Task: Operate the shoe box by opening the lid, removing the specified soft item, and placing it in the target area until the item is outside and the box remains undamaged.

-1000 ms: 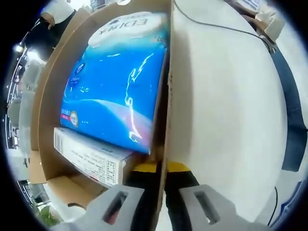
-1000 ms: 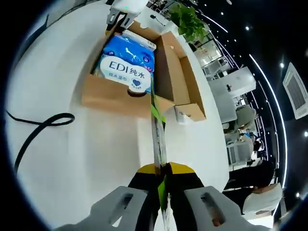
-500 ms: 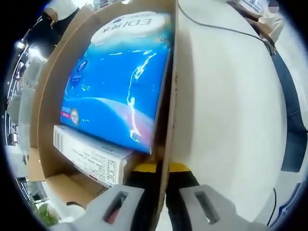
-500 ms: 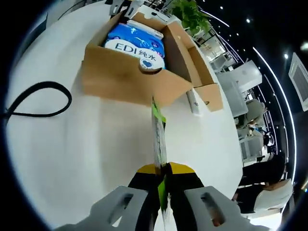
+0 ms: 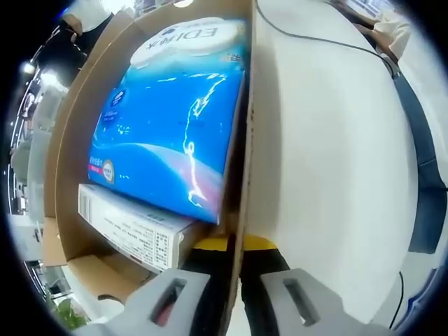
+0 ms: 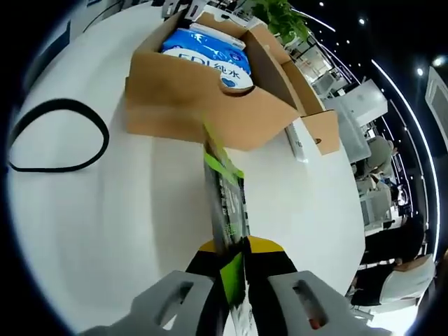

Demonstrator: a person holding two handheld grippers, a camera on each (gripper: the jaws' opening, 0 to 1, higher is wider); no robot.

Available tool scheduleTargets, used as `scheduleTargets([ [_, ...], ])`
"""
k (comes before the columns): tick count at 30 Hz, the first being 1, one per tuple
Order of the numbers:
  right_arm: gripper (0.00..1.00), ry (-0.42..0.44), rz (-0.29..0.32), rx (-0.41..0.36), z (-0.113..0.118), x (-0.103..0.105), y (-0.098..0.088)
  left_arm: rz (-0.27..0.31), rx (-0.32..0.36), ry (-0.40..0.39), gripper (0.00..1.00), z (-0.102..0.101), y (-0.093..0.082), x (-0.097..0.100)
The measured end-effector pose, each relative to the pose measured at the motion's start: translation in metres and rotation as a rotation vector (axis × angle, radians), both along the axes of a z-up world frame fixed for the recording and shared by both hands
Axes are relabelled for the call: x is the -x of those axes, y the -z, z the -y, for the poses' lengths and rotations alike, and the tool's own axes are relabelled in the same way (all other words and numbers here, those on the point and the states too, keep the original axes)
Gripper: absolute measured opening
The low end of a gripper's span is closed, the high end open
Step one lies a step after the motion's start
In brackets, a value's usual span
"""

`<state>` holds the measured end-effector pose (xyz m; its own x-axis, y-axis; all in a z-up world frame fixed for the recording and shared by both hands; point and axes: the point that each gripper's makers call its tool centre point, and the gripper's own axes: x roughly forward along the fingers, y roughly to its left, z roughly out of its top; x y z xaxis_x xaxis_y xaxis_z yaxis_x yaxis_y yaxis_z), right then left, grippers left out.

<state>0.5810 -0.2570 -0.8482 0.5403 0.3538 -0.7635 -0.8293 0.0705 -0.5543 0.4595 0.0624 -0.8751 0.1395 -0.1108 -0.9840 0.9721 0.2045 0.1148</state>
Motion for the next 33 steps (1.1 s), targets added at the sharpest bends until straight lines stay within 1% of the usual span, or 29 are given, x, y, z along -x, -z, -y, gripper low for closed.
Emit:
scheduleTargets([
  [4,0.05,0.030,-0.026,0.001,-0.002,0.002,0.002,0.004,0.002,0.012,0.02,-0.001,0.000,0.000],
  [6,0.06,0.030,-0.024,0.008,-0.003,0.003,0.004,0.003,0.003,0.012,0.02,0.000,-0.001,0.000],
  [10,0.11,0.040,-0.043,0.019,-0.003,0.007,0.008,0.004,0.002,0.019,0.02,-0.001,-0.001,0.000],
  [21,0.11,0.060,-0.056,0.013,-0.006,0.012,0.003,0.006,0.005,0.019,0.02,-0.001,-0.001,0.000],
  [29,0.16,0.073,-0.075,0.016,-0.006,0.020,0.007,0.007,0.005,0.023,0.02,0.000,-0.003,0.001],
  [30,0.16,0.060,-0.077,0.032,-0.006,0.022,0.009,0.007,0.005,0.024,0.02,0.000,-0.003,0.001],
  [32,0.16,0.068,-0.082,0.030,-0.005,0.021,0.008,0.008,0.004,0.027,0.02,0.000,-0.004,0.001],
  [33,0.16,0.085,-0.079,0.020,-0.005,0.020,0.004,0.007,0.004,0.029,0.02,0.000,-0.004,0.001],
])
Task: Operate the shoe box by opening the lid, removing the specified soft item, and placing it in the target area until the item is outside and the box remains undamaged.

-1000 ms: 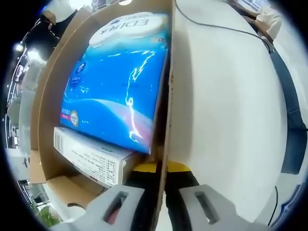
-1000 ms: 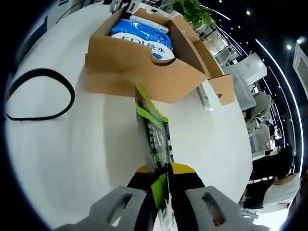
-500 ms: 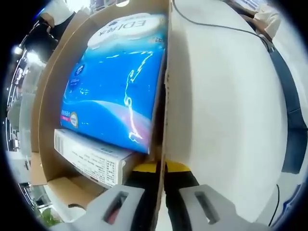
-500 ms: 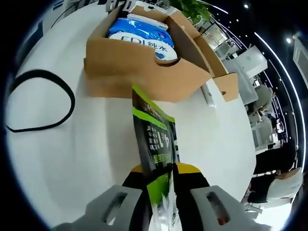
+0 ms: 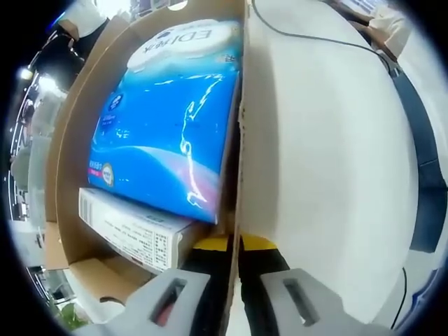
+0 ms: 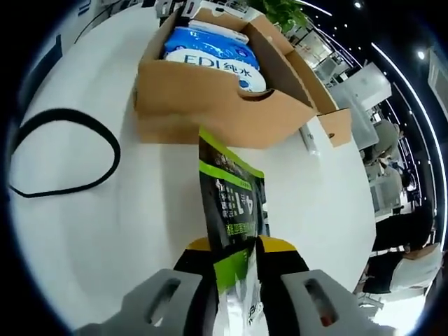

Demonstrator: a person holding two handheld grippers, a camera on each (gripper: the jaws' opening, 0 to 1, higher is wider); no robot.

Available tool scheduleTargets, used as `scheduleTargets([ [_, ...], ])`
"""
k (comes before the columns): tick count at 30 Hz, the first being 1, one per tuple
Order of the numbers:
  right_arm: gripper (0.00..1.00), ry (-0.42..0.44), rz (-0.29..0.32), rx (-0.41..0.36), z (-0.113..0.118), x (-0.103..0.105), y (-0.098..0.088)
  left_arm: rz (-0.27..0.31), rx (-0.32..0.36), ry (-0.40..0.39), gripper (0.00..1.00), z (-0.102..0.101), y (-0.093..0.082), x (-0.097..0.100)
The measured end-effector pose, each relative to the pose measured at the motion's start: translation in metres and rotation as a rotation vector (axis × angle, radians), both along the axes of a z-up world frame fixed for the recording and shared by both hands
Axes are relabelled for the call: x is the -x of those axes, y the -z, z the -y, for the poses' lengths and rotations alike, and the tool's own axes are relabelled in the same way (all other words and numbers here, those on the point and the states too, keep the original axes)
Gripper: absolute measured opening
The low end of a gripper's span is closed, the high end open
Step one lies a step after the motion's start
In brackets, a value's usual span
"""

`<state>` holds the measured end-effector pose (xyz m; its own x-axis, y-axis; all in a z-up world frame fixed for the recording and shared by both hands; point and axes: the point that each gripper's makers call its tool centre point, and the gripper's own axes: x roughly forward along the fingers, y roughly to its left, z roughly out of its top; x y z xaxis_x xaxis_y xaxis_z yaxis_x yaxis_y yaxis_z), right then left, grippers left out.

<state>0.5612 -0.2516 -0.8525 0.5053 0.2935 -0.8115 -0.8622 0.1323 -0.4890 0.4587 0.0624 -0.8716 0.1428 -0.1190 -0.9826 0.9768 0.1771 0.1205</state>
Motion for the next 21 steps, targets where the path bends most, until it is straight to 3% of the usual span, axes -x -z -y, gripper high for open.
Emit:
scheduleTargets([
  [21,0.18,0.031,-0.026,-0.002,0.0044,0.0077,0.0012,-0.011,-0.010,-0.003,0.02,-0.0010,-0.0004,0.0013],
])
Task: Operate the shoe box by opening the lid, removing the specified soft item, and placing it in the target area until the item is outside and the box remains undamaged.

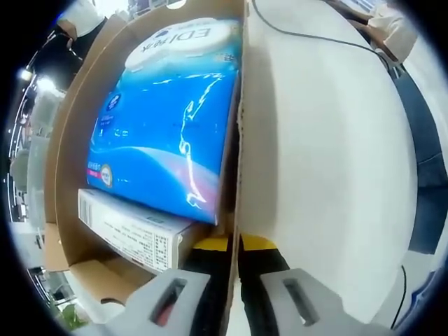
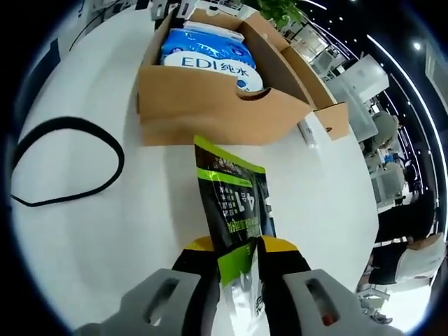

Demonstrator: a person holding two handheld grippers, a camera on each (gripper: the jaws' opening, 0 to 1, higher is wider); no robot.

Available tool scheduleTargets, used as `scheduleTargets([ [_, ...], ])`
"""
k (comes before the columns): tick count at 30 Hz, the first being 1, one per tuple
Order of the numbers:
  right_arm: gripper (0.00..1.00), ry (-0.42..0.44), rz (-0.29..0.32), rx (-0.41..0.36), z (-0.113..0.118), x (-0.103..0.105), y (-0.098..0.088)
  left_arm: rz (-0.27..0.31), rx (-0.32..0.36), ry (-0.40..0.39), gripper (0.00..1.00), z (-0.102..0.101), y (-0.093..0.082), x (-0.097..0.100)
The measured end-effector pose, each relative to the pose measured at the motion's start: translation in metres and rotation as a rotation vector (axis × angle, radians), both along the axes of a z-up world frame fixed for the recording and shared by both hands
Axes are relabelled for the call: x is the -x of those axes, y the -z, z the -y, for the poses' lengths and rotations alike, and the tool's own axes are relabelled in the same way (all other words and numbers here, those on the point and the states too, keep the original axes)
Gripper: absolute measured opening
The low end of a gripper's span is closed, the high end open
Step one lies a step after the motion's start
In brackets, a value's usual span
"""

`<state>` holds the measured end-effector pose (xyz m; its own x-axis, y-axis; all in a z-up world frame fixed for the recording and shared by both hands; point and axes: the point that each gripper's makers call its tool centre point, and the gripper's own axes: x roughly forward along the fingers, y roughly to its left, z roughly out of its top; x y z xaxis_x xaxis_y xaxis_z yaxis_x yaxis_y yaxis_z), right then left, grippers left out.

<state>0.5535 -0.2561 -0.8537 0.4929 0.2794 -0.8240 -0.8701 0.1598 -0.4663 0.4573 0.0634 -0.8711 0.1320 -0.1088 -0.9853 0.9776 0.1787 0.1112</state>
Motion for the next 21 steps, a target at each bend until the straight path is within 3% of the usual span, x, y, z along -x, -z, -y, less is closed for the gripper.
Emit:
scheduleTargets([
  [21,0.22,0.018,-0.030,-0.014,0.000,0.013,-0.002,-0.010,0.004,-0.002,0.02,0.000,0.003,-0.002],
])
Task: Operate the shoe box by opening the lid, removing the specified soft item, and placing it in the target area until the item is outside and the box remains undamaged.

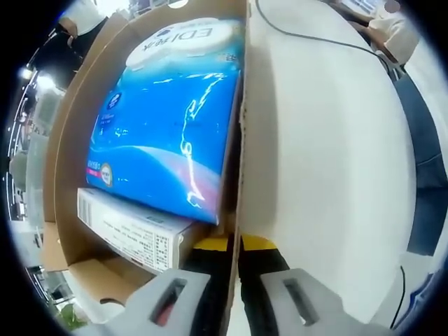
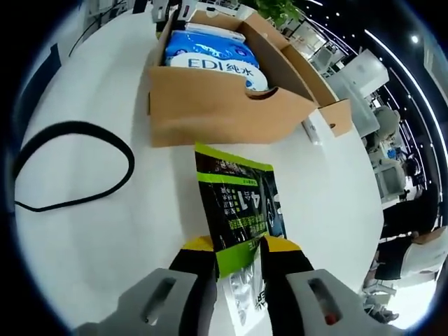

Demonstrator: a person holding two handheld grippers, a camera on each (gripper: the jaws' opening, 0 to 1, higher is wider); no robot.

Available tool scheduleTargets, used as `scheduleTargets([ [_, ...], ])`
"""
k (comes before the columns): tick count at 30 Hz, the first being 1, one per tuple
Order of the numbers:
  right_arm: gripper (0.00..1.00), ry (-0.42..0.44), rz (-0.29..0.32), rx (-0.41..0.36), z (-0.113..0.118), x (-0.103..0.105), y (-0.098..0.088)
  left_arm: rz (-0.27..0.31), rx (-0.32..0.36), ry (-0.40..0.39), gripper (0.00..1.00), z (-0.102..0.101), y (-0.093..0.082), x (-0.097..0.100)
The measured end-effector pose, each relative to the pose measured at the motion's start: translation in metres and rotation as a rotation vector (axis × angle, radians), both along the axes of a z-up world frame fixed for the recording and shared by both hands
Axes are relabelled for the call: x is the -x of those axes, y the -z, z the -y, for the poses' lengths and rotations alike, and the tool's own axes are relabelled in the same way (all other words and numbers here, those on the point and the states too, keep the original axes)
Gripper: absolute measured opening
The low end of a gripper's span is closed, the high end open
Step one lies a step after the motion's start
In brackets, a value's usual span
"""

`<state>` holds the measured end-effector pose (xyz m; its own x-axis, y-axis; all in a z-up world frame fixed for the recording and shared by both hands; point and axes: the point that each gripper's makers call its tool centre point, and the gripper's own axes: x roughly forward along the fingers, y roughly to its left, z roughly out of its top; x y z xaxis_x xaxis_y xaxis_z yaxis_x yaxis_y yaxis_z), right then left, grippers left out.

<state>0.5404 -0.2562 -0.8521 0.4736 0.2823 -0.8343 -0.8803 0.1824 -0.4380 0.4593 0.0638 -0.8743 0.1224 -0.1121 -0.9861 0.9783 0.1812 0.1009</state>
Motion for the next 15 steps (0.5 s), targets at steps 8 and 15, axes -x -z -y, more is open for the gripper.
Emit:
scheduleTargets([
  [8,0.22,0.001,-0.009,0.000,0.0007,0.0030,-0.0010,0.000,-0.001,-0.001,0.02,0.0002,-0.0002,-0.0009],
  [15,0.22,0.008,-0.016,0.002,0.0042,0.0043,0.0005,0.002,-0.003,0.000,0.02,-0.0007,0.0009,-0.0016],
])
